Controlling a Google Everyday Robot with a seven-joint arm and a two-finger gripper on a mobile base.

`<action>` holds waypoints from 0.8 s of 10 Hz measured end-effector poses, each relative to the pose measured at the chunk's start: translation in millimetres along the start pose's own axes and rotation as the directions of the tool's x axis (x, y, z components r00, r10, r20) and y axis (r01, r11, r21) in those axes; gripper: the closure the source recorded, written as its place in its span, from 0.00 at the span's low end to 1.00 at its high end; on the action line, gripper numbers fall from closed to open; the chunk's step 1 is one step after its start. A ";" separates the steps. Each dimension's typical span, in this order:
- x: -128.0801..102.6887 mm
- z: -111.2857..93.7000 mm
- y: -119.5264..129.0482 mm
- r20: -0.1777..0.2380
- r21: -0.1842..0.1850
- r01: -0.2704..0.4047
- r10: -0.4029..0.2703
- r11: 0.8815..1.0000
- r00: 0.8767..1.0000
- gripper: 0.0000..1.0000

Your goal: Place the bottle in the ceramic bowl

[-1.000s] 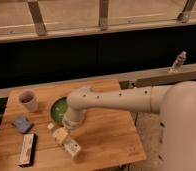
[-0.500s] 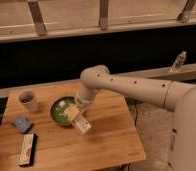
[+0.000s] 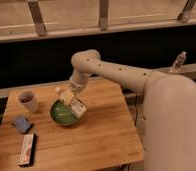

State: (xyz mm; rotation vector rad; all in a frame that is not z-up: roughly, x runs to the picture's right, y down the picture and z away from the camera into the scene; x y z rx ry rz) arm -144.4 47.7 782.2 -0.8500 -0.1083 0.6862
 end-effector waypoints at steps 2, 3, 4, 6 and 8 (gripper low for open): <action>-20.3 17.5 6.1 -0.007 -0.024 0.039 -0.039 0.999 0.999 0.98; -18.6 16.4 4.2 -0.007 -0.022 0.036 -0.036 0.999 0.999 0.93; -18.3 16.5 4.0 -0.007 -0.022 0.035 -0.035 0.999 0.999 0.82; -19.7 17.2 5.4 -0.007 -0.023 0.038 -0.038 0.999 0.999 0.61; -19.4 17.1 5.2 -0.007 -0.023 0.038 -0.038 0.999 0.999 0.40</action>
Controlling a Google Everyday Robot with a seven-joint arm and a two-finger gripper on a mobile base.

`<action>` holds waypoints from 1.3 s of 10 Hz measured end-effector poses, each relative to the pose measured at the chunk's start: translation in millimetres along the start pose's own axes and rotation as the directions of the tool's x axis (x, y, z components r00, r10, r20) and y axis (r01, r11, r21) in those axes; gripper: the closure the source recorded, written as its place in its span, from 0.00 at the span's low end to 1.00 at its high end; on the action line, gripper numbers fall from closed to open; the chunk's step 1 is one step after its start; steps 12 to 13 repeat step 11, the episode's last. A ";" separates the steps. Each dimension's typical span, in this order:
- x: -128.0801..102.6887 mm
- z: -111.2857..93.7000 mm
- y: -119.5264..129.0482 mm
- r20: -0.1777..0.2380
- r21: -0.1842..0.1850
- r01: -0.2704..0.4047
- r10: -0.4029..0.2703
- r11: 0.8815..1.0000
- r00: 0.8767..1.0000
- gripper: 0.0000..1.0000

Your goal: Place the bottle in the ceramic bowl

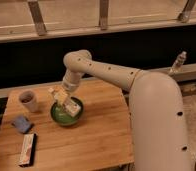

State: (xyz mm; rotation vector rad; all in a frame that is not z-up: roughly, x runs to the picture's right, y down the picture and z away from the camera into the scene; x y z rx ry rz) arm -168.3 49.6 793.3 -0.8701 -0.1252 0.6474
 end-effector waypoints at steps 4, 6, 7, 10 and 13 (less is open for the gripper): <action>0.3 0.0 -0.2 0.000 0.000 -0.001 0.001 1.000 1.000 0.20; 0.2 -0.2 -0.1 0.001 0.000 -0.001 0.001 1.000 1.000 0.20; 0.3 -0.1 -0.1 0.001 0.000 -0.001 0.001 1.000 1.000 0.20; 0.4 0.0 -0.2 0.001 -0.001 -0.001 0.001 1.000 1.000 0.20; 0.5 -0.1 -0.3 0.001 0.000 -0.001 0.001 1.000 1.000 0.20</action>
